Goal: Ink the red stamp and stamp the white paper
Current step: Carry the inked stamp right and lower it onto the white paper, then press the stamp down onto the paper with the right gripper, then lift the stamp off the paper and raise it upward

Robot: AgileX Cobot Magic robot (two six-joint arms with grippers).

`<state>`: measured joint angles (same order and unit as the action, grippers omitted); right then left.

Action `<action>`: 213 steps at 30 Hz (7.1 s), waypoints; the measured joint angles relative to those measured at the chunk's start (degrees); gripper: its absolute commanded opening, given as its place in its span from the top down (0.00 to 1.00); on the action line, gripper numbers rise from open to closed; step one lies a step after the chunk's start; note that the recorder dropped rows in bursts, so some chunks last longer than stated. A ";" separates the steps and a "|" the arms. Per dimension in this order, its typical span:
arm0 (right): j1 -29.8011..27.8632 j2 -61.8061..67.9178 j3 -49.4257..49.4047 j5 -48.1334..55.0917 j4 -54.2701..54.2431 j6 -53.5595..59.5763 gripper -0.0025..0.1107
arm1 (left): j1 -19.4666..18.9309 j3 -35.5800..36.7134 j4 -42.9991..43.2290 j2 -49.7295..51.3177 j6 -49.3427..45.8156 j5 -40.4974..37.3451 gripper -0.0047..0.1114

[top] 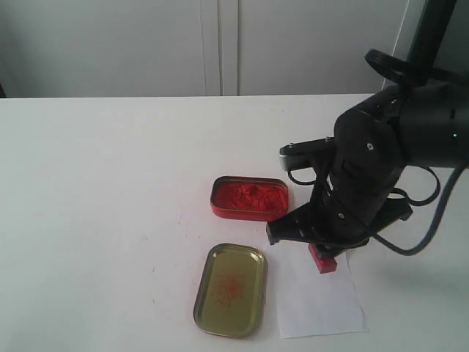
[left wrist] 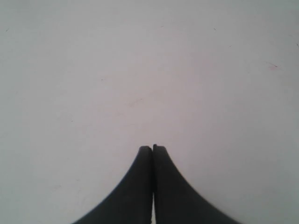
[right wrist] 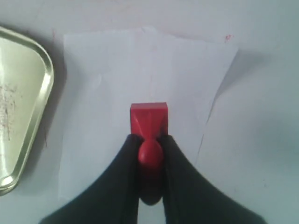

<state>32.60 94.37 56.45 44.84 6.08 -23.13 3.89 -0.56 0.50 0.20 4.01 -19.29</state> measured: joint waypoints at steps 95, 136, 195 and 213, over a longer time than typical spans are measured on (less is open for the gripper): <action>-0.34 8.07 -5.34 -11.24 -5.40 -4.87 0.98 | 0.00 0.00 0.00 0.00 0.00 0.00 0.96; -0.34 8.97 -4.71 -10.44 -5.40 -4.28 0.98 | 0.00 0.00 0.00 0.00 0.00 0.00 0.96; -0.34 -1.13 -8.36 -14.74 -5.40 -4.28 0.98 | 0.00 0.00 0.00 0.00 0.00 0.00 0.96; -0.34 -4.57 -8.36 -15.22 -5.19 -4.28 0.98 | 0.00 0.00 0.00 0.00 0.00 0.00 0.96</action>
<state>32.26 89.80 48.09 29.62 0.90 -27.42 3.89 -0.56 0.50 0.20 4.01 -19.29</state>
